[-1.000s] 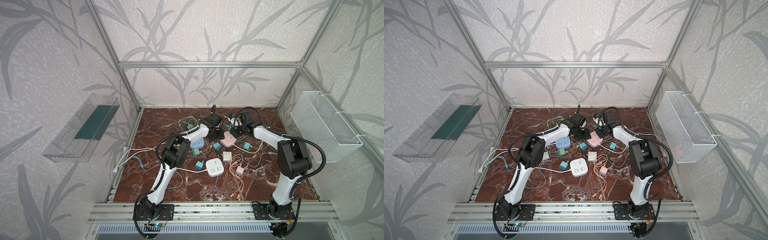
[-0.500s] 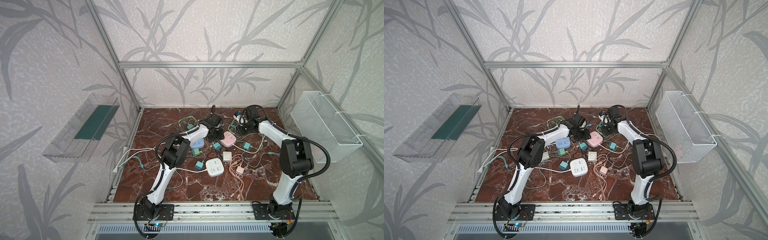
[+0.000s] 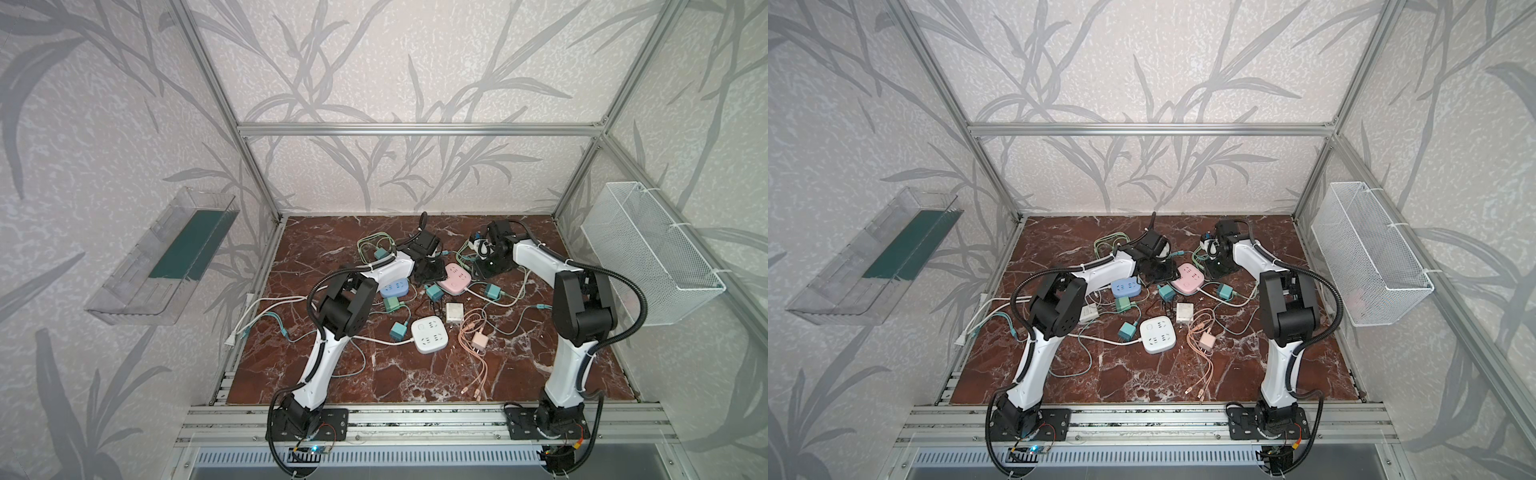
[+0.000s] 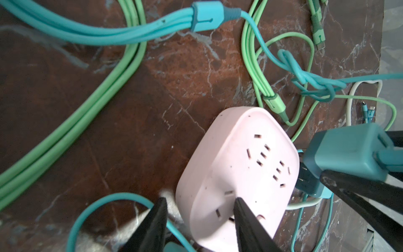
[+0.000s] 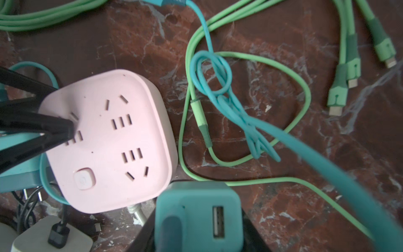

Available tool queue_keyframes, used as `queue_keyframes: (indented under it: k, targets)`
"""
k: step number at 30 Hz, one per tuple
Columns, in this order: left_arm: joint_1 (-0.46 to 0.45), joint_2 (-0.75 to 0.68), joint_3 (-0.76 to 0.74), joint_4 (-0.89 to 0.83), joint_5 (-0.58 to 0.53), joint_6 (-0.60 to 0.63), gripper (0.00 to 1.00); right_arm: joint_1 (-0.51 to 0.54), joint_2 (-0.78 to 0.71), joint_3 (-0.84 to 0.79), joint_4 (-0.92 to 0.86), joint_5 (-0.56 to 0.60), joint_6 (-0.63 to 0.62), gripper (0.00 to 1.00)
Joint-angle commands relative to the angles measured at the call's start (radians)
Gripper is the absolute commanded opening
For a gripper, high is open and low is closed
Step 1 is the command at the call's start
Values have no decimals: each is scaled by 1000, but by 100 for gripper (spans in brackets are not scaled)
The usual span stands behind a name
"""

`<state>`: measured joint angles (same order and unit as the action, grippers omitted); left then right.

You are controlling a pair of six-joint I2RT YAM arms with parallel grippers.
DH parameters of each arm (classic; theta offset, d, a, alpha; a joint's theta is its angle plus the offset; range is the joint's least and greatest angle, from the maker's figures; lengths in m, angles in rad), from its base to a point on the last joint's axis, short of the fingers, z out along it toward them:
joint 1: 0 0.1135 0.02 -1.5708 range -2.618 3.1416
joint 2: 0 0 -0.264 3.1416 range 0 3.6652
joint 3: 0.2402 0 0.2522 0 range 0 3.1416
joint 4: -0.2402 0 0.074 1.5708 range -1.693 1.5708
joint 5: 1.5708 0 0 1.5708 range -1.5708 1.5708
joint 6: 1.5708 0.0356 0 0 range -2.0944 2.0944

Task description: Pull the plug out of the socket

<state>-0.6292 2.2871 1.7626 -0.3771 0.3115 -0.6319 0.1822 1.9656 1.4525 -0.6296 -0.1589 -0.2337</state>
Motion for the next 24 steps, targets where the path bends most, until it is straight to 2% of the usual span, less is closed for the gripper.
queue_keyframes:
  k: [1,9,24]
  targets:
    - [-3,-63,-32,18,-17,-2,51,-6,17,37,-38,-13,22,26]
    - [-5,-114,-85,84,-18,6,52,-8,77,90,-102,-11,36,29]
    - [-6,-217,-157,76,-69,41,53,-8,107,137,-132,-16,60,44]
